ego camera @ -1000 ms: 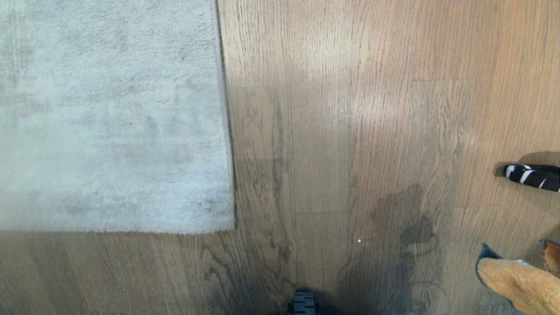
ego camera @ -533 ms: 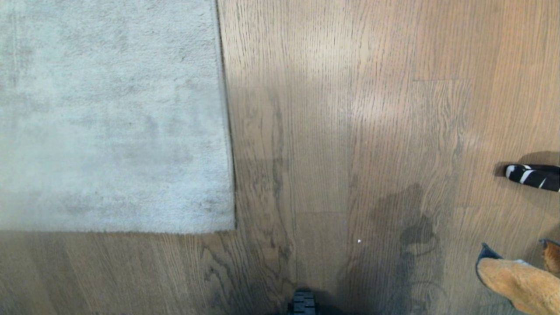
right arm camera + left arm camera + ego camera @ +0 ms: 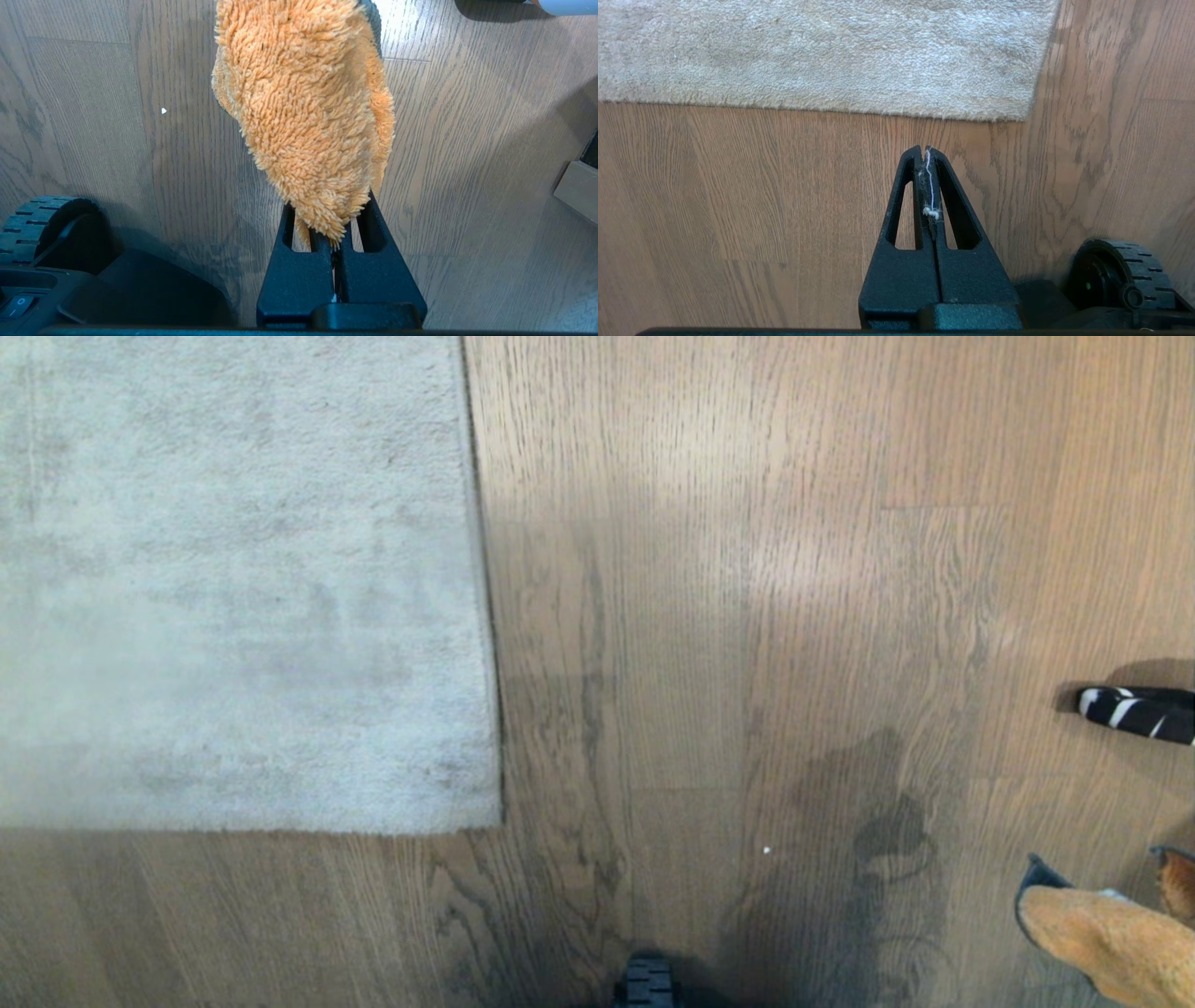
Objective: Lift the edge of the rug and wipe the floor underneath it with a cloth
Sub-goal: Lift up the carpet
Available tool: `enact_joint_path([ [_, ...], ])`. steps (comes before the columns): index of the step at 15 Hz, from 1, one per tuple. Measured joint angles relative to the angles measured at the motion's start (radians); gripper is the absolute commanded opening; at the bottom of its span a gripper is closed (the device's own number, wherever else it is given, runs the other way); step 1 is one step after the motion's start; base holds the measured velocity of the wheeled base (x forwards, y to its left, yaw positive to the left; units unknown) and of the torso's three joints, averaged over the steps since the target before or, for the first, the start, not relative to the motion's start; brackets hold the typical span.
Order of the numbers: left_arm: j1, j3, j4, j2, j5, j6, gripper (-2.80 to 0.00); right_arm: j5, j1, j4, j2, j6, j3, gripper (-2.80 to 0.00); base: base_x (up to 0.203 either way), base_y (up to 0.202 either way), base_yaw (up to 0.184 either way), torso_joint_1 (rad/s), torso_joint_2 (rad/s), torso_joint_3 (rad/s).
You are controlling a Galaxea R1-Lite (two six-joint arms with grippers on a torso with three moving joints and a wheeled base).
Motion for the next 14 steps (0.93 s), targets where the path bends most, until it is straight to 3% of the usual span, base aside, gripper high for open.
enact_joint_path([
  [14, 0.0, 0.0, 0.0, 0.0, 0.0, 0.001, -2.8, 0.0, 0.0, 0.0, 0.0, 0.0, 0.0, -2.8, 0.0, 0.0, 0.0, 0.0, 0.0, 0.0],
])
